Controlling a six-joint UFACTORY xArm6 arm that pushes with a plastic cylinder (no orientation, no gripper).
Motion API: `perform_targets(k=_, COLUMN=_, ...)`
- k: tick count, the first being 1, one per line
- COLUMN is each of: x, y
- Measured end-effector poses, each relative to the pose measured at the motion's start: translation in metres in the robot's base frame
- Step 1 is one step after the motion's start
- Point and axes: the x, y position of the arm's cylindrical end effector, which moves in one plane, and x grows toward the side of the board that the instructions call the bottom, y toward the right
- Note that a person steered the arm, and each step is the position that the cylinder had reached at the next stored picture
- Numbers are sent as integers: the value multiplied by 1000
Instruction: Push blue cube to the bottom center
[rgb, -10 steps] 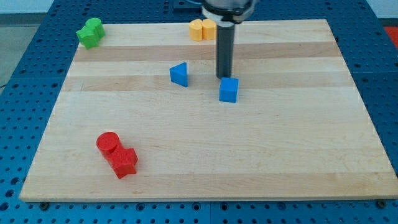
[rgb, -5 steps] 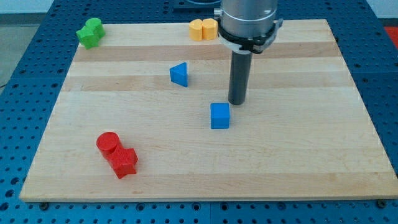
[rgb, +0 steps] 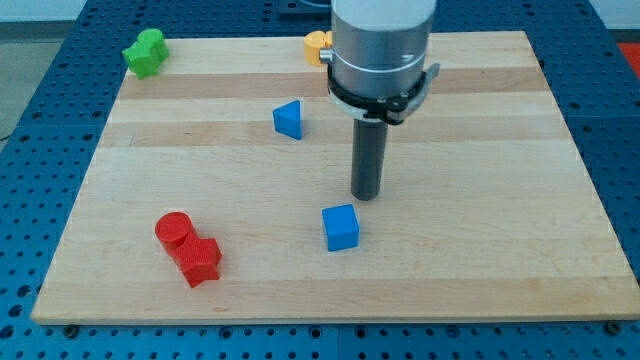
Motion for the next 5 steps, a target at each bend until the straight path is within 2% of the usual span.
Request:
perform_targets(k=1, x=11, y=-13)
perform_targets(k=3, x=76, y=0)
perform_targets(k=4, x=61, y=0)
perform_targets(k=5, x=5, y=2)
